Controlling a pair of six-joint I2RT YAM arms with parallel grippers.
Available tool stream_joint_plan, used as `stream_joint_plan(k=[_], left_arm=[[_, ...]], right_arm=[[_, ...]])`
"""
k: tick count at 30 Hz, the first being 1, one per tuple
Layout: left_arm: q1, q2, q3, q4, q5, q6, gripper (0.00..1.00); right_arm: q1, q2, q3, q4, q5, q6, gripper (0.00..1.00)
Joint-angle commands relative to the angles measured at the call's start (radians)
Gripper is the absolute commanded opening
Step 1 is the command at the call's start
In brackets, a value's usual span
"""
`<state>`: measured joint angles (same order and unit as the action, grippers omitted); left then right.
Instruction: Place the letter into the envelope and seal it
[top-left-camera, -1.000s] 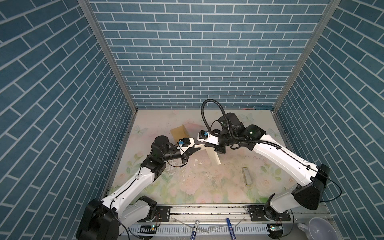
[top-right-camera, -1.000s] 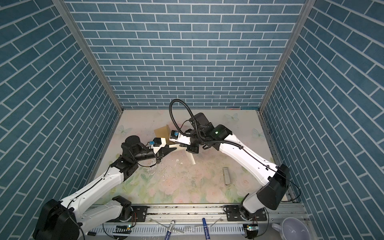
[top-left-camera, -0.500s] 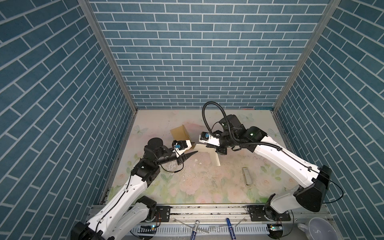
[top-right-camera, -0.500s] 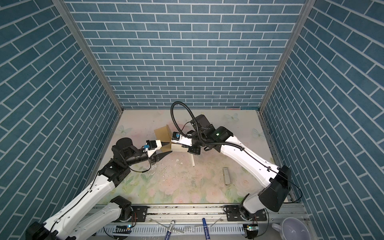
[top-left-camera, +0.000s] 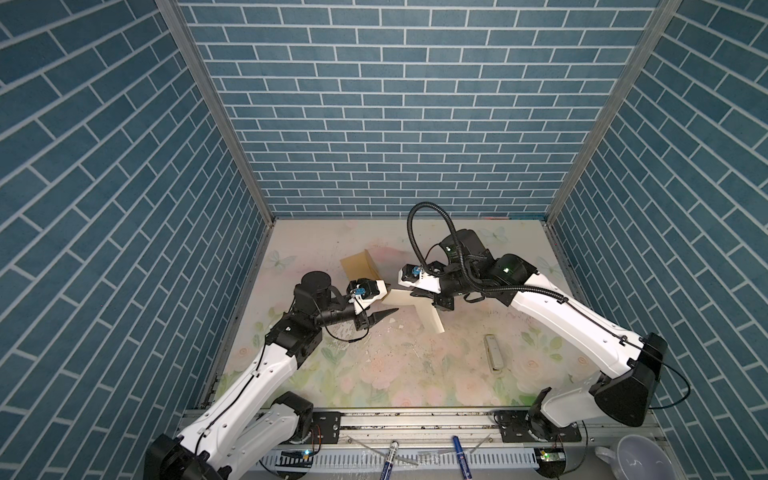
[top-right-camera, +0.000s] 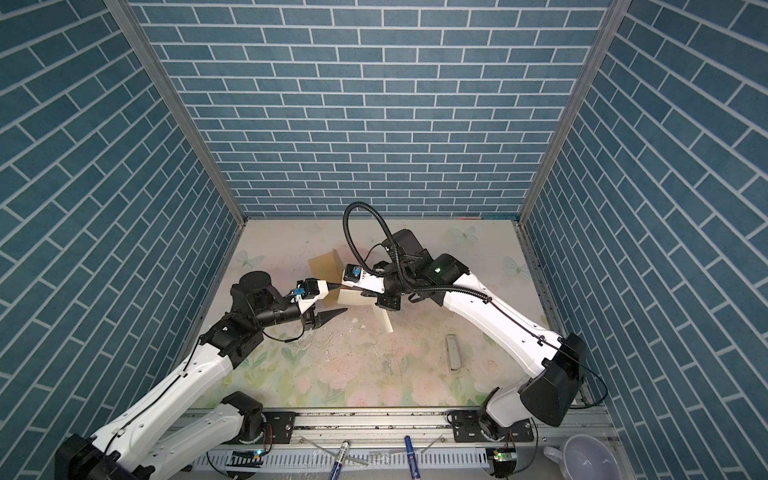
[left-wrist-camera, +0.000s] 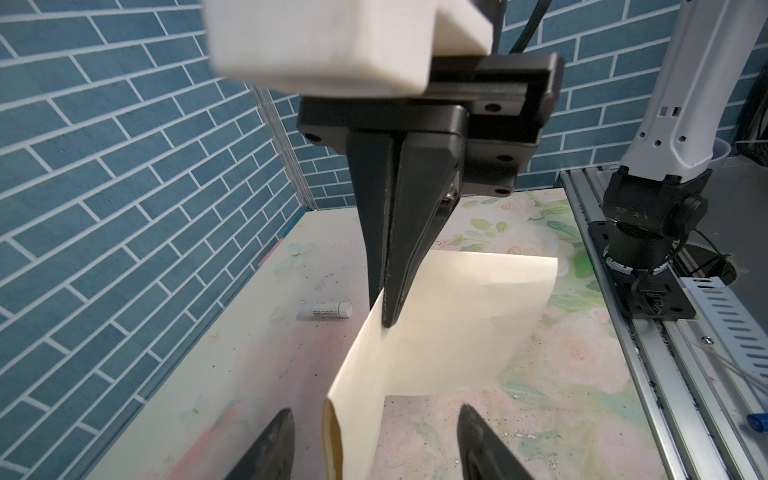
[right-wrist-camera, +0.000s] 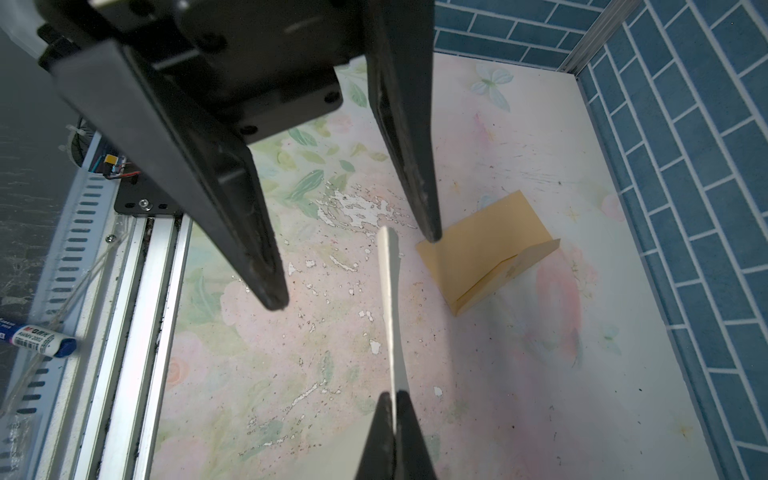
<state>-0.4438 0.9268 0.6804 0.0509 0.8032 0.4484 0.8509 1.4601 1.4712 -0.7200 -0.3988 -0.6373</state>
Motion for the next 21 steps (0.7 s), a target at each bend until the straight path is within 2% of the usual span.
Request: stream_joint_plan(k=[1, 6, 18, 21], left_arm=[[-0.003, 0.021, 0.013, 0.076, 0.039, -0.027, 0.62], [-0.003, 0.054, 0.013, 0.094, 0.059, -0.031, 0.53], [-0.003, 0.076, 0.03, 0.117, 0.059, -0.034, 0.05], [-0.003, 0.072, 0.024, 0.138, 0.043, -0.043, 0.0]], right_arm=[[-0.001, -0.027, -0.03, 0.01, -0.048, -0.043, 0.0], [-0.001, -0.03, -0.036, 0.018, -0.054, -0.04, 0.0], [-0.001, -0.021, -0.037, 0.04, -0.041, -0.008, 0.0], [-0.001, -0.024, -0.044, 0.052, -0.02, 0.018, 0.0]])
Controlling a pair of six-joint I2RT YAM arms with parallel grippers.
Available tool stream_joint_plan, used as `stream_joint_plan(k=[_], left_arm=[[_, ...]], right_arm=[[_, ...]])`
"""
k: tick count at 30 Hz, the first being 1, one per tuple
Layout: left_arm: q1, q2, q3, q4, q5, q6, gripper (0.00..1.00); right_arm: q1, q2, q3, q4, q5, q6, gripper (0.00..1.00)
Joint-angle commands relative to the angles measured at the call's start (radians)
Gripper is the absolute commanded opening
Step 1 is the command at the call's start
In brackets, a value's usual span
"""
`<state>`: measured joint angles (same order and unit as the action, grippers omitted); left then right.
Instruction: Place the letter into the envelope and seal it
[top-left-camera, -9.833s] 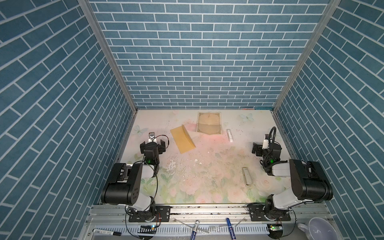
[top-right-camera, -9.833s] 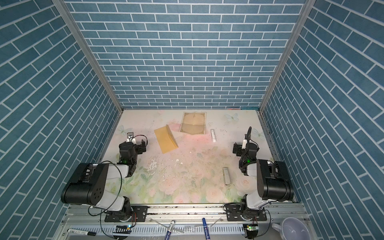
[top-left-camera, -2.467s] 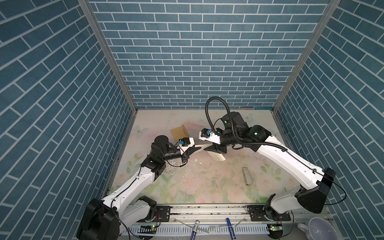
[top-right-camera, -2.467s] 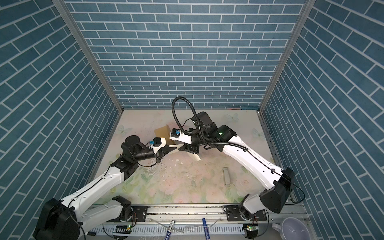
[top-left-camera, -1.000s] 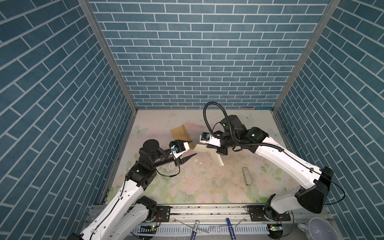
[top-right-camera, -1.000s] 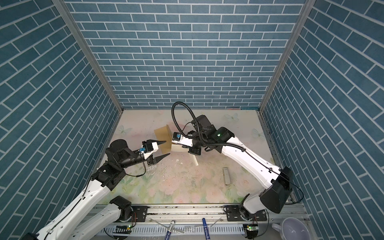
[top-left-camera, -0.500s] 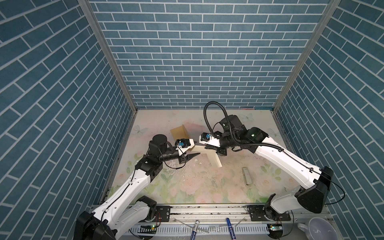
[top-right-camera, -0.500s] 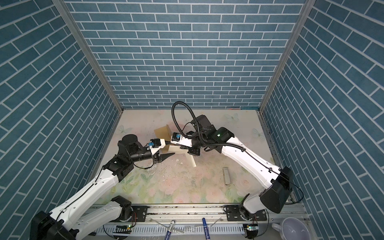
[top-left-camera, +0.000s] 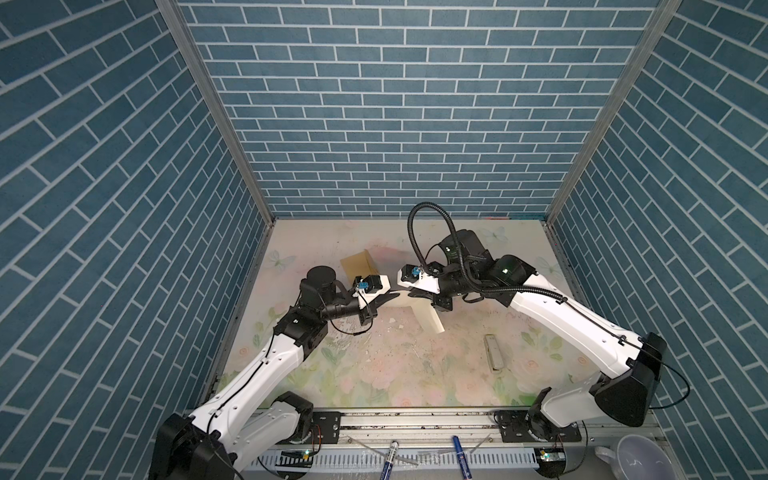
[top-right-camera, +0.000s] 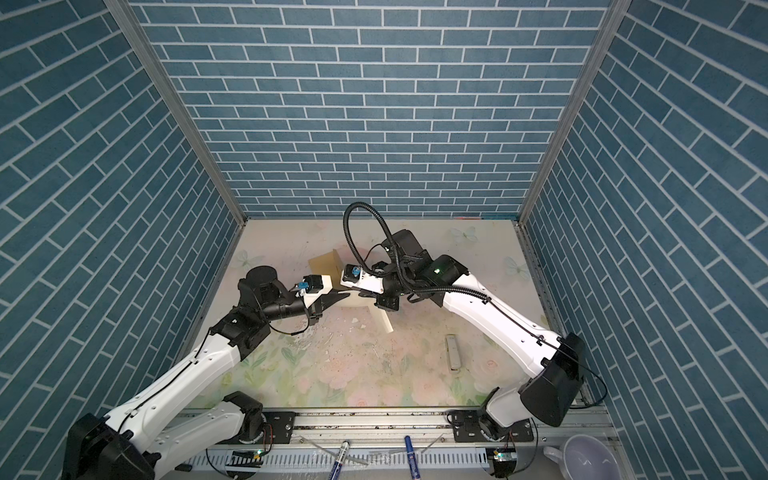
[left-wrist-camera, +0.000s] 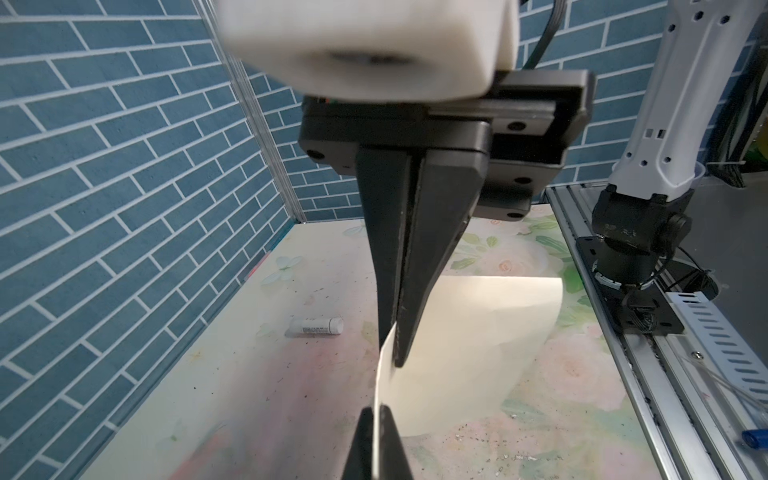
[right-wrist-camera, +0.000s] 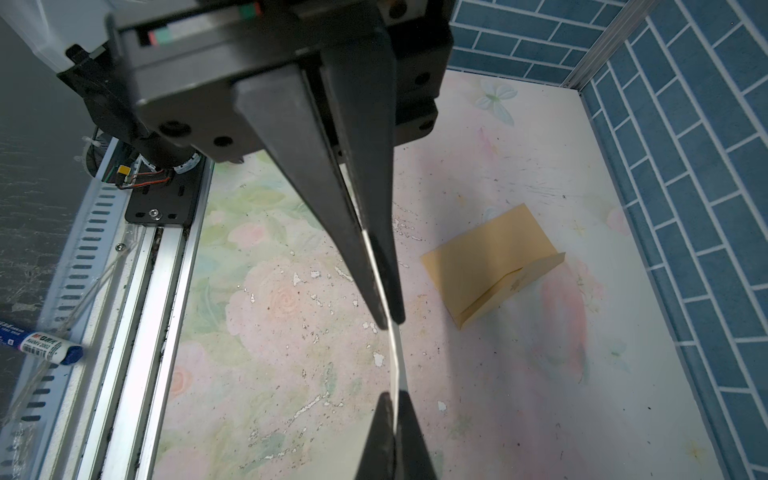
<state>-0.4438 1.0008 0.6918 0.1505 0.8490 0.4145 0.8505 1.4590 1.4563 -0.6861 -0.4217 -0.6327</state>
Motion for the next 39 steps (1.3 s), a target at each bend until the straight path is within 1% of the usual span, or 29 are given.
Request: stream_joint_plan(k=[1, 2, 4, 8, 9, 11, 18, 24, 29, 36, 39], left_arm=[[-0.003, -0.004, 0.009, 0.047, -0.009, -0.014, 0.0], [-0.004, -0.007, 0.009, 0.058, -0.022, -0.02, 0.0], [-0.003, -0.014, 0.009, 0.075, -0.05, -0.032, 0.0], [-0.003, -0.033, -0.028, 0.101, -0.085, -0.037, 0.0], [-0.003, -0.036, -0.032, 0.108, -0.09, -0.037, 0.0], [-0.003, -0.039, -0.037, 0.113, -0.102, -0.037, 0.0], [-0.004, -0.044, -0.044, 0.113, -0.122, -0.037, 0.0], [-0.003, -0.051, -0.049, 0.107, -0.133, -0.036, 0.0], [-0.003, -0.051, -0.051, 0.103, -0.133, -0.037, 0.0], [-0.004, -0.056, -0.053, 0.11, -0.134, -0.04, 0.0], [-0.003, -0.06, -0.057, 0.113, -0.144, -0.039, 0.0]], right_arm=[[0.0, -0.023, -0.03, 0.022, 0.015, 0.026, 0.0], [0.0, -0.023, -0.03, 0.024, 0.032, 0.042, 0.01], [-0.001, -0.024, -0.031, 0.032, 0.076, 0.082, 0.08], [-0.002, -0.029, -0.035, 0.043, 0.207, 0.167, 0.2], [-0.002, -0.031, -0.04, 0.042, 0.231, 0.179, 0.23], [-0.002, -0.033, -0.048, 0.04, 0.262, 0.198, 0.24], [-0.008, -0.055, -0.071, 0.04, 0.301, 0.255, 0.23], [-0.016, -0.063, -0.075, 0.032, 0.299, 0.276, 0.12], [-0.021, -0.056, -0.067, 0.025, 0.283, 0.29, 0.0], [-0.034, -0.045, -0.054, 0.011, 0.283, 0.319, 0.0], [-0.046, -0.048, -0.058, 0.004, 0.281, 0.328, 0.06]])
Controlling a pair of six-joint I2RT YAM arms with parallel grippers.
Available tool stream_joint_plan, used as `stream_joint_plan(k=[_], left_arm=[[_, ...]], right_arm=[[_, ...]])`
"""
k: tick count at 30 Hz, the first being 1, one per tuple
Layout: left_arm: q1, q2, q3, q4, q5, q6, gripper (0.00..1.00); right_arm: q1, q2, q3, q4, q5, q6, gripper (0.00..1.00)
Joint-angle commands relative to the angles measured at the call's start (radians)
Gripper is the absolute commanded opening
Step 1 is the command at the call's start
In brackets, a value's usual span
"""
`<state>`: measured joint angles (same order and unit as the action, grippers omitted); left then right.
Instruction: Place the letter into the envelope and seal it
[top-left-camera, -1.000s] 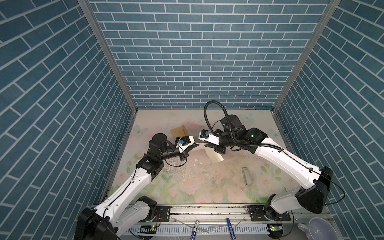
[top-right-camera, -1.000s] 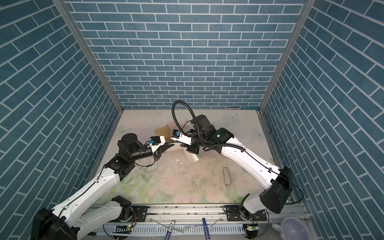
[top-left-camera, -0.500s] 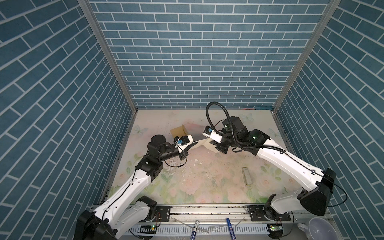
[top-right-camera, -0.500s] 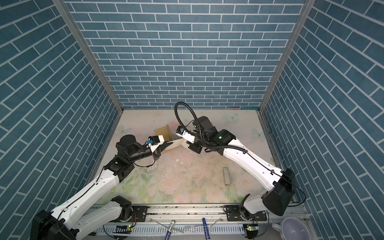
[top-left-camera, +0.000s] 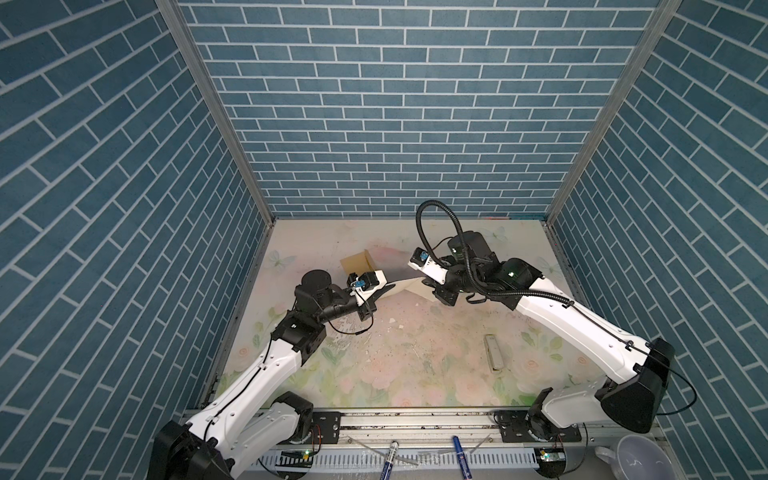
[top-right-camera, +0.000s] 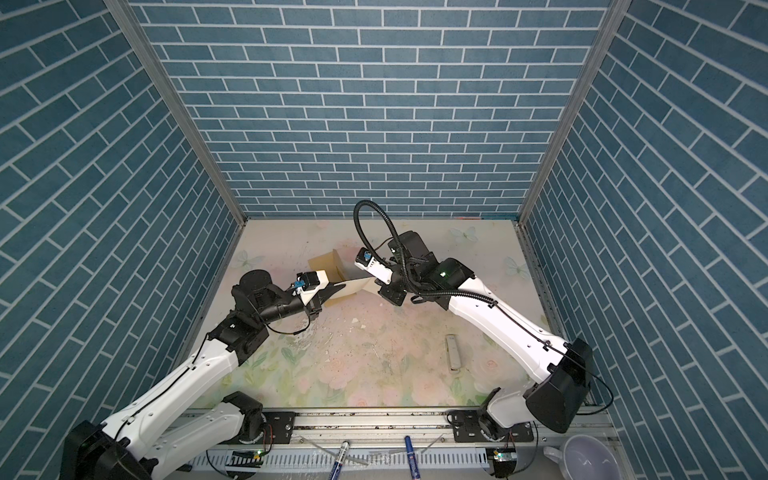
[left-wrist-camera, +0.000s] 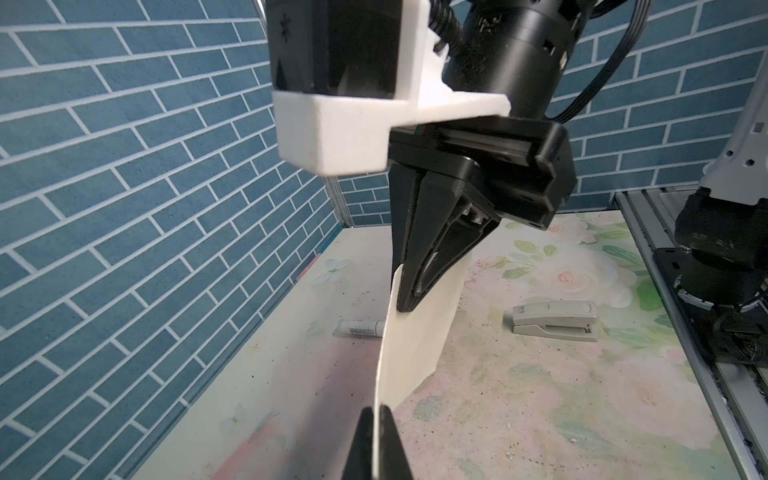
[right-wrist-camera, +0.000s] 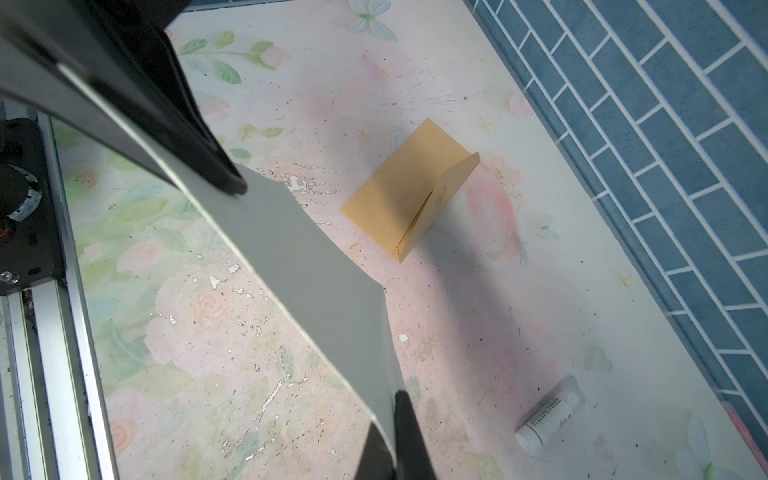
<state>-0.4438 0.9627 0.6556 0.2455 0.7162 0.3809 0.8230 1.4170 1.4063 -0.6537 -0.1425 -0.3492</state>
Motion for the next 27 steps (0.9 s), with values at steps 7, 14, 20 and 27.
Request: stream_joint_plan(k=[7, 14, 20, 27], left_arm=[[-0.003, -0.032, -0.028, 0.028, -0.033, -0.002, 0.0], [-0.003, -0.031, -0.031, 0.038, -0.04, -0.003, 0.0], [-0.003, -0.03, -0.03, 0.041, -0.04, -0.007, 0.0], [-0.004, -0.027, -0.03, 0.049, -0.025, -0.013, 0.02]], right_arm=[[-0.046, -0.018, -0.022, -0.044, -0.028, 0.059, 0.06], [-0.059, -0.023, -0.033, -0.058, -0.038, 0.061, 0.02], [-0.061, -0.02, -0.031, -0.058, -0.054, 0.059, 0.0], [-0.064, -0.023, -0.033, -0.048, -0.052, 0.055, 0.0]])
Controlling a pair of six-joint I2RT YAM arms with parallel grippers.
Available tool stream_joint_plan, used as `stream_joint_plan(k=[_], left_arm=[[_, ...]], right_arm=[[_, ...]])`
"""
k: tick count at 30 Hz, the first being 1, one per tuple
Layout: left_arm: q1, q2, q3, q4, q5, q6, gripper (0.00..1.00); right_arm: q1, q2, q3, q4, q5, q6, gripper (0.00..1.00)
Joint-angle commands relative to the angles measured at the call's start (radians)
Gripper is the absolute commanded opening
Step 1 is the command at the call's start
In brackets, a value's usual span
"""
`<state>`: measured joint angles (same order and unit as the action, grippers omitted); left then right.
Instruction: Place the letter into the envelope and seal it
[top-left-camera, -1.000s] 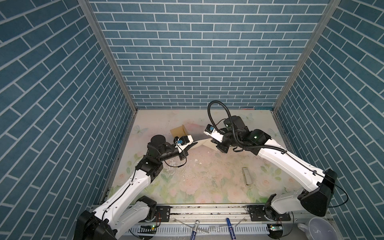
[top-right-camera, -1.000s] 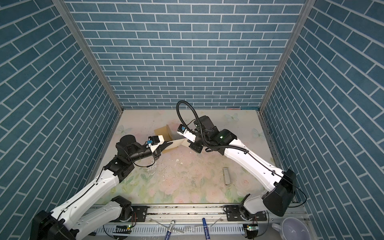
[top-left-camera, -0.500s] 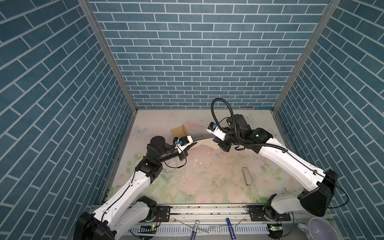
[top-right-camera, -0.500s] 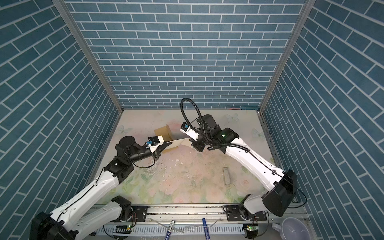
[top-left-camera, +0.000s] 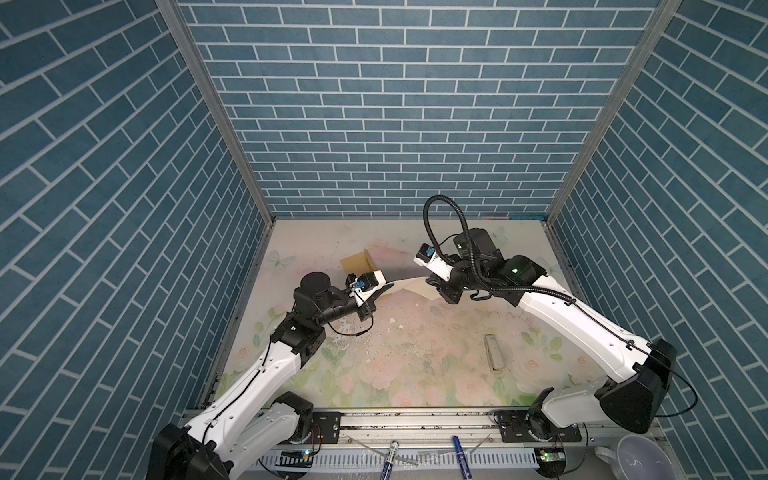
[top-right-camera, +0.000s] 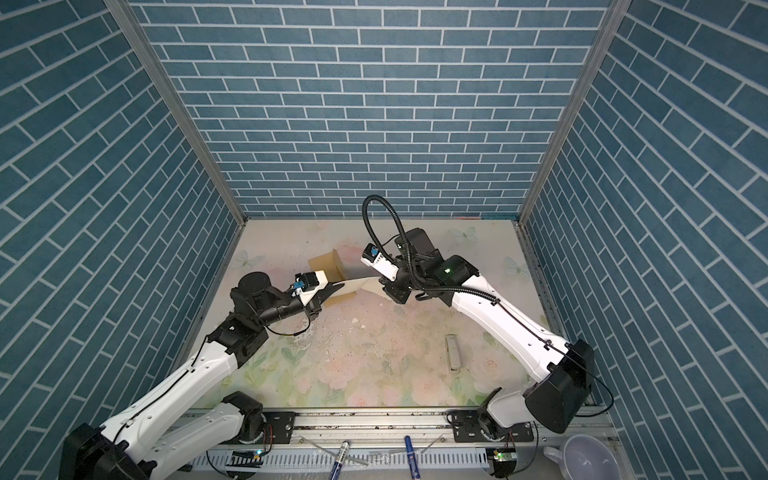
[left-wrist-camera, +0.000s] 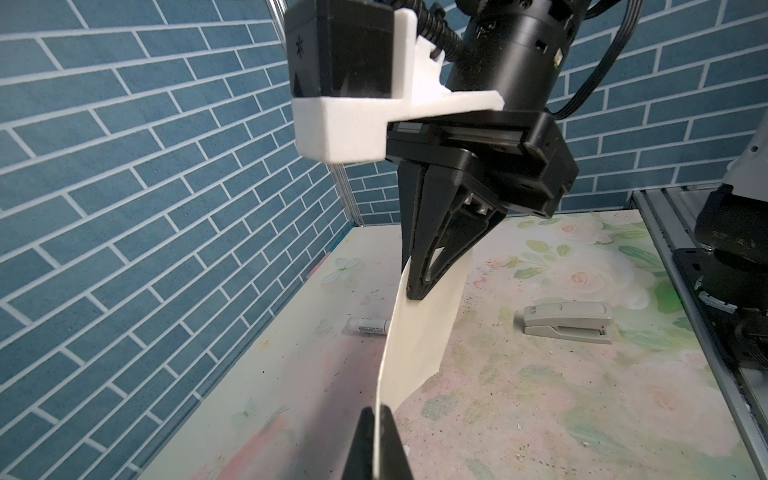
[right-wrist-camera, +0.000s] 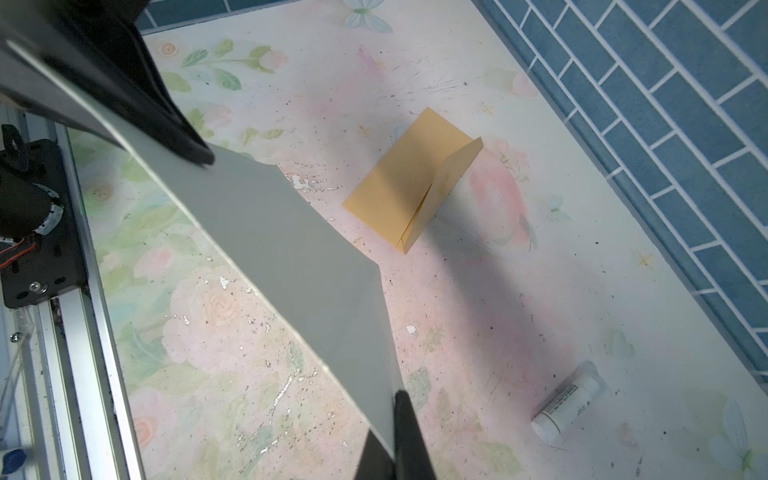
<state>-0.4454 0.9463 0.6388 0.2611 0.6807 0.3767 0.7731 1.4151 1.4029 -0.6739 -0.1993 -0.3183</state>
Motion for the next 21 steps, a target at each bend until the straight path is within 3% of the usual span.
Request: stream_joint_plan(k=[1, 3, 5, 8, 14, 21], left_arm=[[-0.001, -0.009, -0.012, 0.034, 0.014, -0.01, 0.03], [-0.001, -0.008, -0.011, 0.038, 0.016, -0.013, 0.06], [-0.001, -0.01, -0.012, 0.039, 0.015, -0.015, 0.19], [-0.002, -0.02, -0.011, 0.04, 0.031, -0.014, 0.21], [-0.002, -0.072, 0.012, -0.009, 0.036, -0.012, 0.35], [-0.001, -0.09, 0.055, -0.067, 0.134, -0.028, 0.51]], right_arm=[[-0.014, -0.021, -0.03, -0.026, 0.006, 0.025, 0.0], [-0.016, -0.021, -0.031, -0.024, 0.009, 0.023, 0.0], [-0.019, -0.023, -0.031, -0.026, 0.01, 0.02, 0.0], [-0.027, -0.032, -0.042, -0.02, 0.013, 0.008, 0.0], [-0.069, -0.083, -0.11, 0.045, -0.016, -0.07, 0.0], [-0.103, -0.125, -0.171, 0.098, -0.127, -0.178, 0.0]])
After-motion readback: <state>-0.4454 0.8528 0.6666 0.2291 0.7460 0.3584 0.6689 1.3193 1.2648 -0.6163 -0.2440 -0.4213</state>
